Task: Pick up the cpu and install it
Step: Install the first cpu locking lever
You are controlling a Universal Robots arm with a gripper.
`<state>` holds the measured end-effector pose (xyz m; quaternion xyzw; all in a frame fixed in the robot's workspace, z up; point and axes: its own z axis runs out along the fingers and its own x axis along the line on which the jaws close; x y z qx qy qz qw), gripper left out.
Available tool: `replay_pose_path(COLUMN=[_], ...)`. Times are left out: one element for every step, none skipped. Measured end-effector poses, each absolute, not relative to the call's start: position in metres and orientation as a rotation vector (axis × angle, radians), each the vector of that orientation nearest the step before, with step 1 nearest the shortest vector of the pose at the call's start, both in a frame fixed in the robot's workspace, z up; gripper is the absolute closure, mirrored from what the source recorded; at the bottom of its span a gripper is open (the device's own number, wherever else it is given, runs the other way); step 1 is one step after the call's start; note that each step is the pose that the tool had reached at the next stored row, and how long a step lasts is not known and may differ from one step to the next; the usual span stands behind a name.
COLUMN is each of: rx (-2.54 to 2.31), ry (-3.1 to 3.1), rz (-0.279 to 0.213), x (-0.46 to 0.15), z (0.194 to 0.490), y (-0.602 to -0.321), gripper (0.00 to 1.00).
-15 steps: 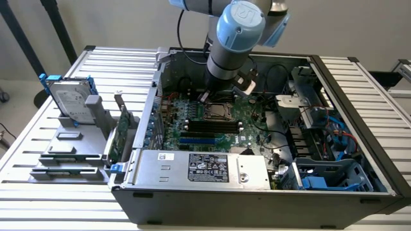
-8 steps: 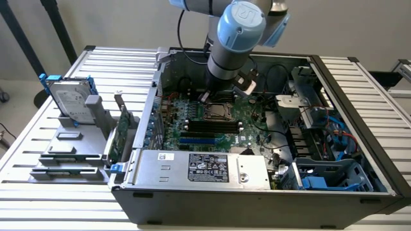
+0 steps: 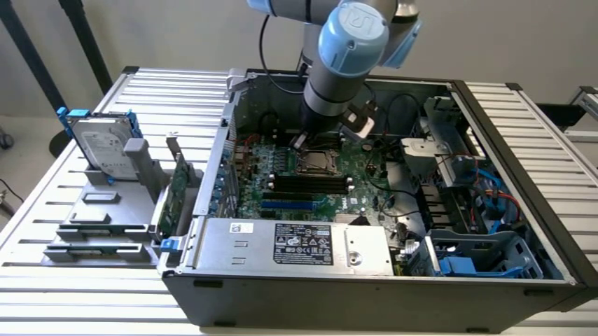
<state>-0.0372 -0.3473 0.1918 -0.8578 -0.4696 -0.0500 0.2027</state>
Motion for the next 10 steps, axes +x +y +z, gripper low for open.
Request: replay_pose_path(rx=[-2.394, -2.394, -2.394, -2.394, -2.394, -2.394, -2.394, -2.395, -2.395, -2.395], ry=[-1.311, -1.311, -1.311, -1.311, -1.311, -1.311, -1.311, -1.311, -1.311, -1.311], rz=[-0.14, -0.14, -0.14, -0.14, -0.14, -0.14, -0.14, -0.139, -0.139, -0.139], x=[-0.0367, -0.0362, -0.0358, -0.0354, -0.0351, -0.0349, -0.0346, -0.0343, -0.034, -0.0338], z=[0.1916, 0.1915, 0.1914, 0.1913, 0.1912, 0.1911, 0.191, 0.1909, 0.1909, 0.1908], y=[-0.3473, -0.3472, -0.347, -0.3469, -0.3467, -0.3466, -0.3465, -0.3465, -0.3464, -0.3464], gripper=[0.89, 0.89, 0.89, 0.89, 0.89, 0.89, 0.89, 0.89, 0.89, 0.89])
